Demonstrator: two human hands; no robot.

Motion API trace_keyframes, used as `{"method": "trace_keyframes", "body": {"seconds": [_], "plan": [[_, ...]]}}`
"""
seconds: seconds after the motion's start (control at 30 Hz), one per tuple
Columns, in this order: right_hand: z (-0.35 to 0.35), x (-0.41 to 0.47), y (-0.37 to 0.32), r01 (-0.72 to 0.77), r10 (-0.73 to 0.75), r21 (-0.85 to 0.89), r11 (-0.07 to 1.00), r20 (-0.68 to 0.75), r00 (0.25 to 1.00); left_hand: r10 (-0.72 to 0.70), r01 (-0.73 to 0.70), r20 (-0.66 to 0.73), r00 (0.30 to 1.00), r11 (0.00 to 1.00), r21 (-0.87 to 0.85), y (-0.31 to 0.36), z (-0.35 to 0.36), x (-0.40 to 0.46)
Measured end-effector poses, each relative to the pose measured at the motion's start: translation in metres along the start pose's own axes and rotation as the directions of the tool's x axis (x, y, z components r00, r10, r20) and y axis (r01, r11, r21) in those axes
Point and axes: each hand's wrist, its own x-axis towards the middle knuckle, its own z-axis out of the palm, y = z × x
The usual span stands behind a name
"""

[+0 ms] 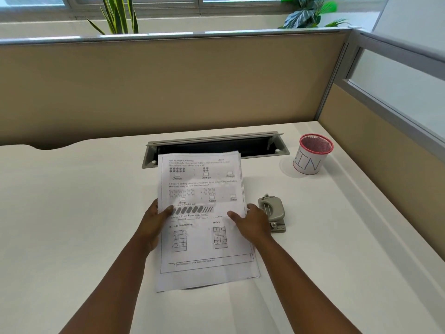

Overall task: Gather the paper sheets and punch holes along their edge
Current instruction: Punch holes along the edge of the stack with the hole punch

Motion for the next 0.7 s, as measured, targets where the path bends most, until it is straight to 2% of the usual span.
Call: {"method": "trace_keyframes", "body": {"seconds": [0.03, 0.1, 0.13, 0.2, 0.3, 0.4, 0.5, 0.6, 0.7], "plan": [[-0.002, 0.001, 0.000, -0.014, 0.009, 0.144, 0.990, 0.035, 0.999, 0.042, -0.042, 0.006, 0.999, 0.999, -0.008, 0.004, -0.001, -0.001], [-0.009, 0.000, -0.004, -0.030, -0.009, 0.458, 0.888, 0.083, 0.997, 0.118, -0.118, 0.000, 0.993, 0.992, -0.034, 0.014, -0.003, -0.004], [-0.014, -0.001, -0.007, -0.004, -0.035, 0.575, 0.818, 0.057, 0.998, 0.155, -0.154, 0.006, 0.988, 0.986, -0.058, 0.021, -0.004, -0.005], [-0.022, -0.001, -0.016, 0.136, -0.122, 0.678, 0.723, -0.068, 0.990, 0.241, -0.234, 0.049, 0.969, 0.965, -0.121, 0.037, -0.004, -0.007], [-0.029, -0.007, -0.033, 0.355, -0.296, 0.692, 0.629, -0.209, 0.932, 0.354, -0.326, 0.116, 0.928, 0.922, -0.207, 0.058, 0.006, -0.012], [-0.027, -0.012, -0.040, 0.430, -0.356, 0.678, 0.596, -0.257, 0.899, 0.404, -0.376, 0.110, 0.908, 0.903, -0.208, 0.063, 0.017, -0.016], [-0.017, -0.009, -0.030, 0.386, -0.316, 0.710, 0.589, -0.238, 0.919, 0.410, -0.395, 0.106, 0.906, 0.908, -0.137, 0.055, 0.022, -0.017], [-0.007, -0.007, -0.023, 0.293, -0.259, 0.727, 0.620, -0.163, 0.952, 0.377, -0.368, 0.056, 0.924, 0.921, -0.128, 0.045, 0.026, -0.017], [-0.005, -0.003, -0.024, 0.279, -0.241, 0.702, 0.655, -0.156, 0.958, 0.365, -0.360, 0.039, 0.930, 0.927, -0.106, 0.045, 0.028, -0.015]]}}
